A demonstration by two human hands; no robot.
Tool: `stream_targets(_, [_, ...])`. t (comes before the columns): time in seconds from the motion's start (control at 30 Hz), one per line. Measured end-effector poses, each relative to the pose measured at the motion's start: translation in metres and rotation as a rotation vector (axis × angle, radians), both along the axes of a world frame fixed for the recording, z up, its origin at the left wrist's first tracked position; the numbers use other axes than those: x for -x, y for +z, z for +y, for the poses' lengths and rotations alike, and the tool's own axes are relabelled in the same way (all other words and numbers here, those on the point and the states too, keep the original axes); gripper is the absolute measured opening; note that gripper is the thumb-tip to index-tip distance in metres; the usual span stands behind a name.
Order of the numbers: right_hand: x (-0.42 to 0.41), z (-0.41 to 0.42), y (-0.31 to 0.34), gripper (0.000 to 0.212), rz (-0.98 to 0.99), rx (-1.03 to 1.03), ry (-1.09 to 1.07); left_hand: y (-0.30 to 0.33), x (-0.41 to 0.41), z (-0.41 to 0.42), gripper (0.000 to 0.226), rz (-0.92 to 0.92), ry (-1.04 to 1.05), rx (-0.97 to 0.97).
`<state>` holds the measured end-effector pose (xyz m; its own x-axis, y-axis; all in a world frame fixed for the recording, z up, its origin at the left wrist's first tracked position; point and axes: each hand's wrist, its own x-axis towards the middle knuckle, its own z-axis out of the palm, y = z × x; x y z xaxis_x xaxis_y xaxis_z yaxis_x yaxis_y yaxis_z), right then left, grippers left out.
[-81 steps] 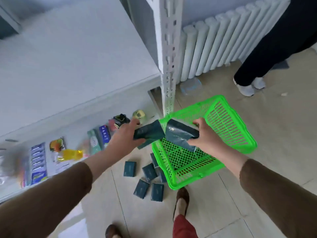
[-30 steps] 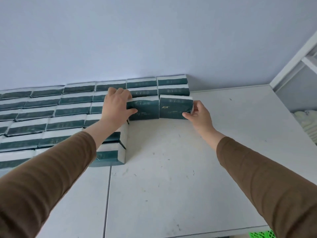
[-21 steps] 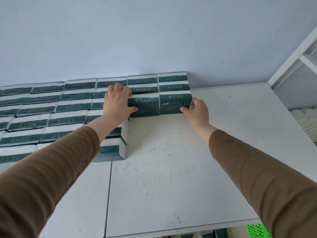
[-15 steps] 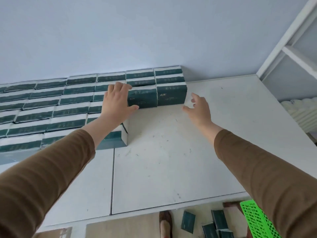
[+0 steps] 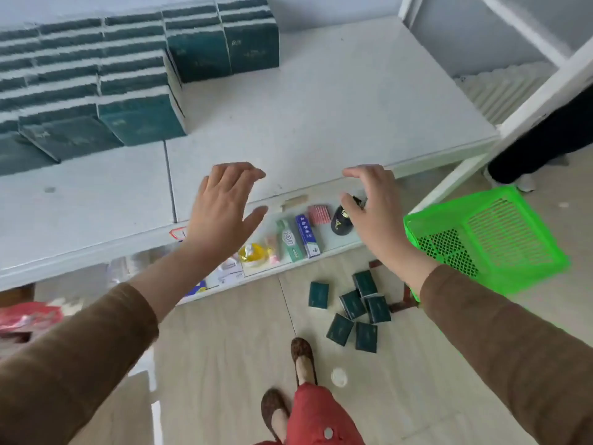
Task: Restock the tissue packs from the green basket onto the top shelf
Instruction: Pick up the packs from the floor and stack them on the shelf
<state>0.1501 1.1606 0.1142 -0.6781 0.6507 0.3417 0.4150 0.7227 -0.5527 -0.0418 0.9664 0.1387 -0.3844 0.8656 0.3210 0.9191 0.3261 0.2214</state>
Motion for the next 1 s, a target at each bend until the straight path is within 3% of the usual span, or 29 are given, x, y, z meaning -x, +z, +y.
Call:
stream_targets(0.17, [-0.089, -0.014, -0.083, 0.03, -0.116, 0.037, -0.042, -0.085, -0.08, -0.006, 0.045, -0.089, -0.134, 0.088])
stream_targets(0.43, [-0.215, -0.027, -0.27, 0.029, -0.37, 0.283, -0.142, -0.271, -0.19, 0.003, 0.052, -0.344, -0.121, 0.495])
stream_targets(0.73, [-0.31, -0.035, -0.496, 0.041, -0.683, 0.668, -0.315, -0.507, -0.265, 0.026, 0.056, -0.631, 0.128, 0.747])
stream_targets(1.0, [-0.319, -0.021, -0.681, 0.064, -0.753, 1.071, -0.613, -0.706, -0.3, 0.055, 0.072, -0.817, 0.358, 0.807])
